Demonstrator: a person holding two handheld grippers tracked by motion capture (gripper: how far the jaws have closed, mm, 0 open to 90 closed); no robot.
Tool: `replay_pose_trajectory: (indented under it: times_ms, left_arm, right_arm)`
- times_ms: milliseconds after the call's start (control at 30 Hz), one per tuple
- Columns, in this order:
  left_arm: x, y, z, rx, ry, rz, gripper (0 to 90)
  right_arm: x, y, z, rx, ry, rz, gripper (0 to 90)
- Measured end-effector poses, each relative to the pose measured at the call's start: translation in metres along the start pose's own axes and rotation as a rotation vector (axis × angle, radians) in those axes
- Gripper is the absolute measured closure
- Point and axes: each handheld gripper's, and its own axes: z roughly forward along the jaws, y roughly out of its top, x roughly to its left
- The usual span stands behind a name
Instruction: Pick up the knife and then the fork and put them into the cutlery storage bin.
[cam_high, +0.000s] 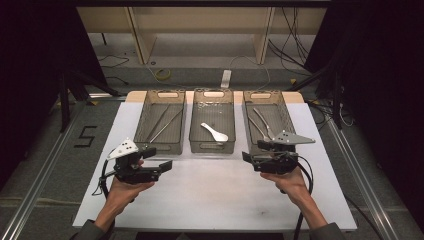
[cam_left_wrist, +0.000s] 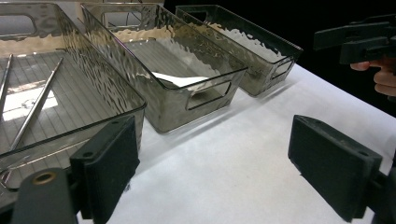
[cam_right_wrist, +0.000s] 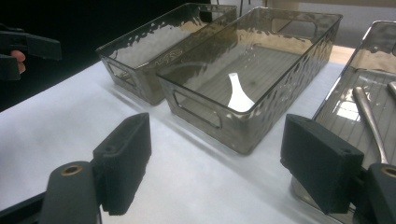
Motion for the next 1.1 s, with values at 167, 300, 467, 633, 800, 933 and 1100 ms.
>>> replay_pose_trajectory:
  times_ms: [167,300,467,633,800,933,1100]
  left_arm:
    - [0.0,0.0,0.0,0.002,-0.003,-0.001,15.4]
    - [0.0,0.0,0.0,0.004,-0.007,-0.002,15.4]
    - [0.0,0.0,0.001,0.005,-0.015,-0.005,15.4]
    - [0.001,0.0,0.001,0.006,-0.027,-0.018,15.4]
    - [0.001,0.0,0.001,0.007,-0.033,-0.021,15.4]
    - [0.001,-0.001,0.0,0.008,-0.038,-0.022,15.4]
    - [0.0,-0.001,0.001,0.009,-0.049,-0.028,15.4]
  right_arm:
    - [0.003,-0.007,-0.004,-0.016,-0.009,-0.013,25.3]
    - [0.006,-0.016,-0.009,-0.028,-0.008,-0.021,25.1]
    - [0.009,-0.026,-0.014,-0.043,-0.009,-0.013,24.9]
    - [0.009,-0.033,-0.016,-0.035,-0.016,-0.011,24.7]
    - [0.01,-0.039,-0.02,-0.039,-0.024,-0.009,23.6]
    - [0.008,-0.044,-0.024,-0.038,-0.032,0.005,22.5]
    - [0.006,-0.051,-0.028,-0.033,-0.039,0.024,21.6]
